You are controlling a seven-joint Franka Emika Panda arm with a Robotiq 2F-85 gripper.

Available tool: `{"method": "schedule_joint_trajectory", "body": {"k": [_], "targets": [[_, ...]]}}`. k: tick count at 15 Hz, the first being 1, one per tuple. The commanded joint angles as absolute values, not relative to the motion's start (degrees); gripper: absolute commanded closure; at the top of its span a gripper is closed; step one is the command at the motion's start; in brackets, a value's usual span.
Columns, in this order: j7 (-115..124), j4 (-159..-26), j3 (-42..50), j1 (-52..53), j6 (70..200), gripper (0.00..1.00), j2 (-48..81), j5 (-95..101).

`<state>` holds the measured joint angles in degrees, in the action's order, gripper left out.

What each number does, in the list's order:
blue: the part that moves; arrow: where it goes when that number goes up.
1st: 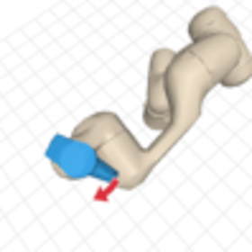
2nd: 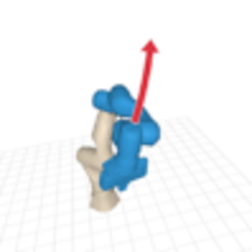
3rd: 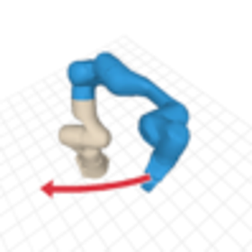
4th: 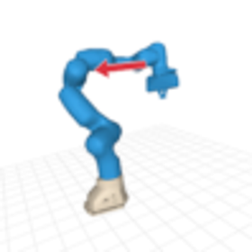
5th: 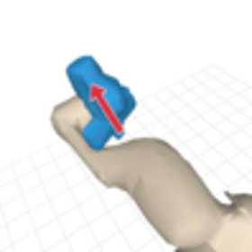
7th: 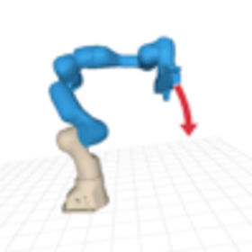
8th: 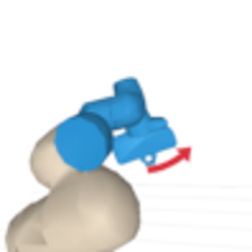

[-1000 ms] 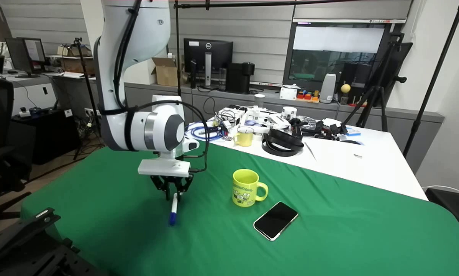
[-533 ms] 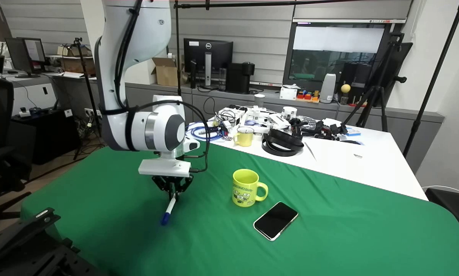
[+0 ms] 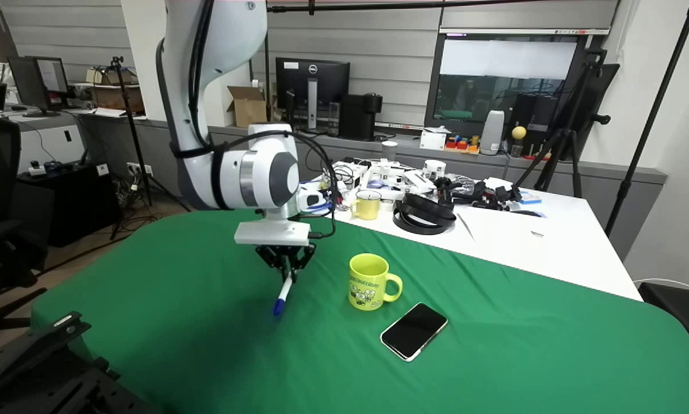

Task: Put the marker inside the cup

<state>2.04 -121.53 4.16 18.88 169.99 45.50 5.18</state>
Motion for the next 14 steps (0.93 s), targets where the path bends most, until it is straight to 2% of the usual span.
{"method": "schedule_joint_trajectory", "body": {"k": [1,8,14], "targets": [[5.54,-124.57,9.38,20.61,169.85,0.96,38.88,6.19],[10.28,-126.8,20.53,26.74,172.25,0.96,32.5,11.08],[16.71,-128.52,43.14,47.01,185.67,0.96,39.28,9.35]]}}
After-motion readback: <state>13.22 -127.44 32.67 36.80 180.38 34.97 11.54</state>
